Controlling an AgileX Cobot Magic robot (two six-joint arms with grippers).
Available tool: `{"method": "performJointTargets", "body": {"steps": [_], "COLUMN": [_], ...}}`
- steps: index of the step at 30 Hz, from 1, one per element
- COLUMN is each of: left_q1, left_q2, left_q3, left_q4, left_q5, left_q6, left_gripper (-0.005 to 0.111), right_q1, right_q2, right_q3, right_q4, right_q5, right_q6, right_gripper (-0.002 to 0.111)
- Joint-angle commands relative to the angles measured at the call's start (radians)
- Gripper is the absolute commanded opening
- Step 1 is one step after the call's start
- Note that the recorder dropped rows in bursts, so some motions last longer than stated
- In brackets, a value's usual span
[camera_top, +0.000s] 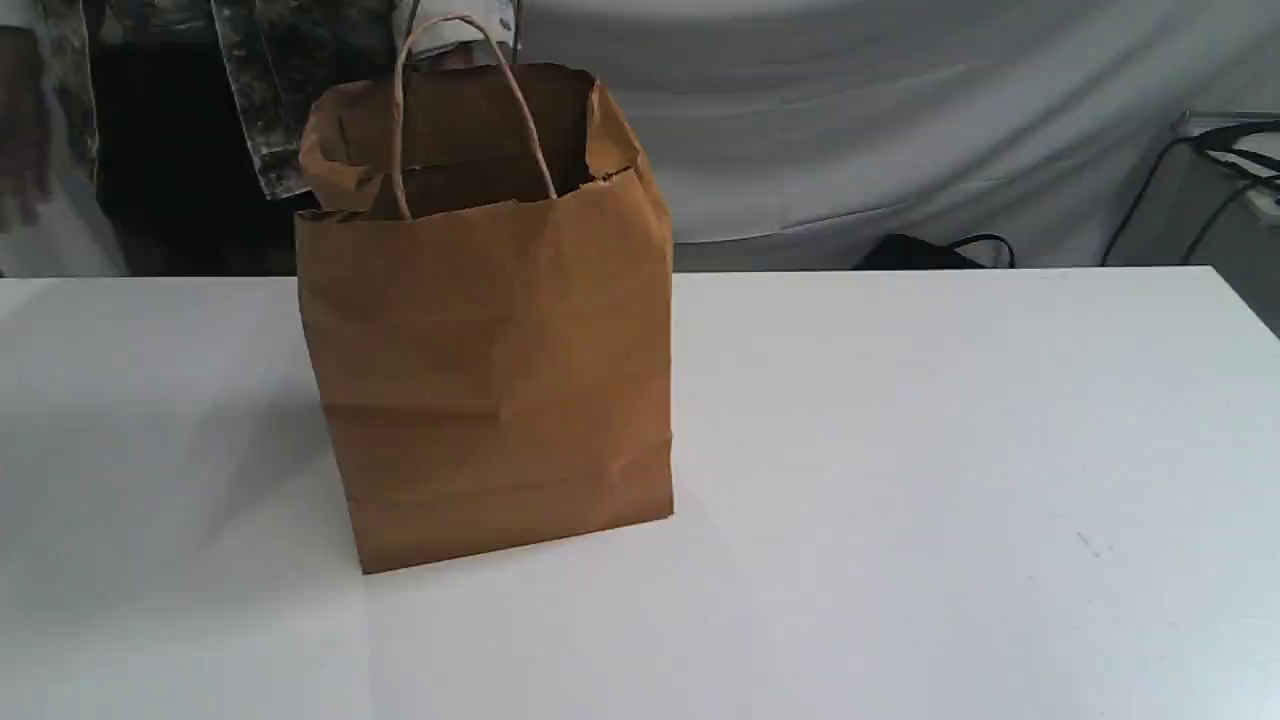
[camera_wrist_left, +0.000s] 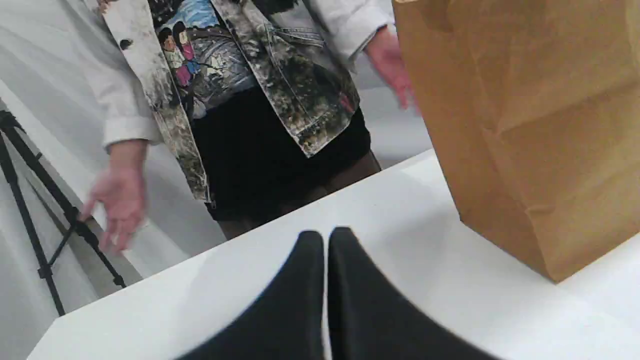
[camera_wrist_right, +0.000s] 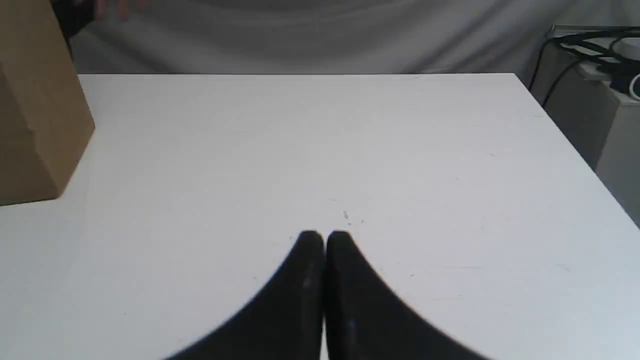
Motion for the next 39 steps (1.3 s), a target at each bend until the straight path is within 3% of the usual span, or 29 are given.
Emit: {"method": "performJointTargets", "body": {"steps": [1,6,13,39], "left_q1": [0.001,0.001,0.001,0.001], "left_q2": [-0.003,-0.003,-0.003,-0.003], "left_q3": [0.004,0.004,0.004,0.004], "left_q4": [0.003,-0.016,-0.203,-0.208], "left_q5": [-0.002,0.034,0.148,0.148], "left_q6": [-0.003,-0.003,-0.003,-0.003], "left_gripper": [0.000,0.000,0.000,0.000], "right_q1": [0.004,0.004,0.004,0.004], "right_q2": [-0.003,-0.003,-0.003,-0.003], "right_q3": [0.003,0.003,0.003,0.003], "right_q4": [0.004,0.004,0.004,0.004], "right_q5": [0.000,0.000,0.000,0.000], "right_q6": [0.000,0.000,-0.002,0.001], "right_gripper": [0.000,0.000,0.000,0.000]}}
